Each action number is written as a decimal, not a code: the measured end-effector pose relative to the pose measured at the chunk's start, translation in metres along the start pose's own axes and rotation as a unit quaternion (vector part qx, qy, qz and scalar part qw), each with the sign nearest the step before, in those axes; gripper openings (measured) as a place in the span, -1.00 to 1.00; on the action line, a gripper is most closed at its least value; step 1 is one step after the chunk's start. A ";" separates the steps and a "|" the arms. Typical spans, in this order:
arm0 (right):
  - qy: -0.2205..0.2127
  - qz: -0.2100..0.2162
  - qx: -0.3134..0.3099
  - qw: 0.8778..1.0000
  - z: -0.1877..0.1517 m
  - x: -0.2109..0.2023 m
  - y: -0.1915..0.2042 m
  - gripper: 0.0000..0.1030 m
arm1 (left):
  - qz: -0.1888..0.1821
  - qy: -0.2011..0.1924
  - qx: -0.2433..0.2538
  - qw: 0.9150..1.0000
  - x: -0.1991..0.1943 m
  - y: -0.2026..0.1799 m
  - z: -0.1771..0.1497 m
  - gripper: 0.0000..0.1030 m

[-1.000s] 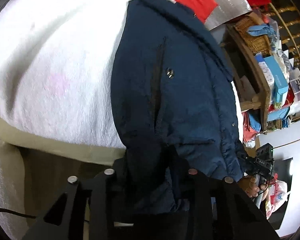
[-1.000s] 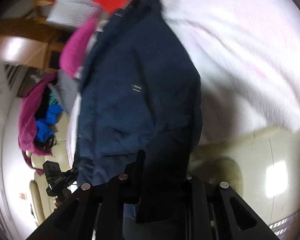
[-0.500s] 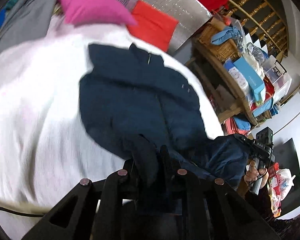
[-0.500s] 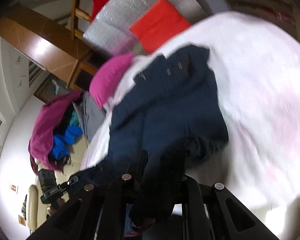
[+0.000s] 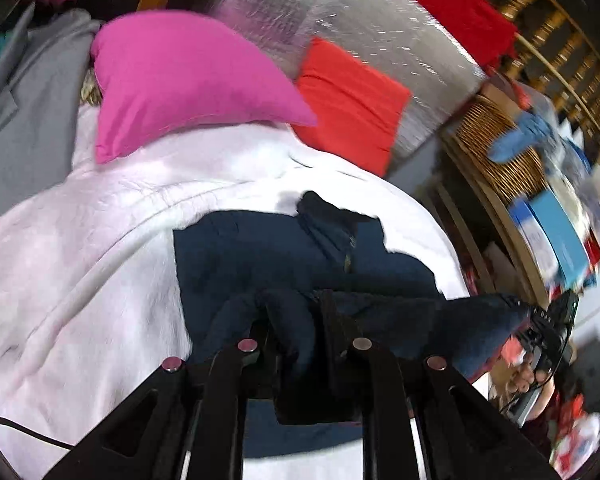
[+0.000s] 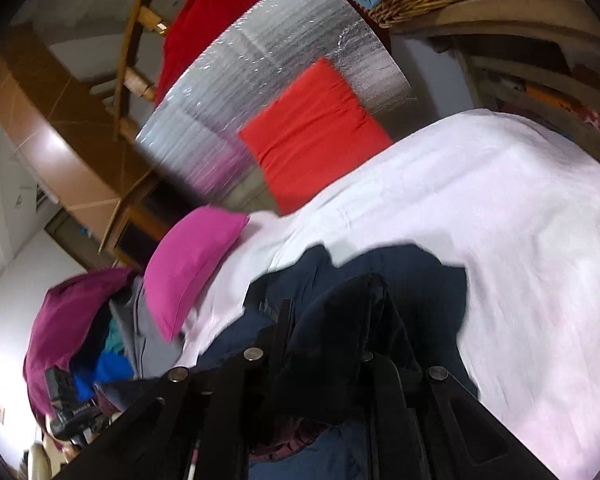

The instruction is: Fold large clothes

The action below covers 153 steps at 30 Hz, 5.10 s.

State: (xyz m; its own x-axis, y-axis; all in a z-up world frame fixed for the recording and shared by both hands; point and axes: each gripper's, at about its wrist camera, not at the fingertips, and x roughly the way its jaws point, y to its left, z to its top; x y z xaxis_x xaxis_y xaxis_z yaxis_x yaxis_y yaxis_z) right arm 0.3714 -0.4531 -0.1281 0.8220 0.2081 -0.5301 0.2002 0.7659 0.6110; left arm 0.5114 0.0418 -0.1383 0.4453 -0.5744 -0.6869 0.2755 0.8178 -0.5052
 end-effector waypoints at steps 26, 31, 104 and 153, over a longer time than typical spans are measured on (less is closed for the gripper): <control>-0.008 0.095 0.210 0.973 0.047 0.149 -0.104 0.74 | -0.098 -0.032 -0.145 0.984 0.125 0.074 0.055 0.20; 0.012 0.097 0.144 0.985 0.040 0.116 -0.074 0.74 | -0.053 -0.137 -0.105 0.984 0.063 0.053 0.039 0.74; 0.074 0.003 0.184 0.980 -0.182 -0.043 -0.096 -0.21 | 0.075 -0.059 -0.267 0.959 -0.051 0.096 -0.183 0.66; 0.063 -0.048 0.159 0.984 -0.165 -0.101 -0.125 0.37 | 0.117 -0.084 -0.179 0.973 -0.109 0.066 -0.236 0.52</control>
State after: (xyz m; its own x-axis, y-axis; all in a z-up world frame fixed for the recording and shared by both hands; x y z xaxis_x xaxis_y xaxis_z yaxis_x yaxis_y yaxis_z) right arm 0.1759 -0.4693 -0.2480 0.7228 0.2325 -0.6508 0.4474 0.5603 0.6971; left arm 0.2799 0.1503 -0.2198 0.6016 -0.3353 -0.7250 -0.1510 0.8435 -0.5154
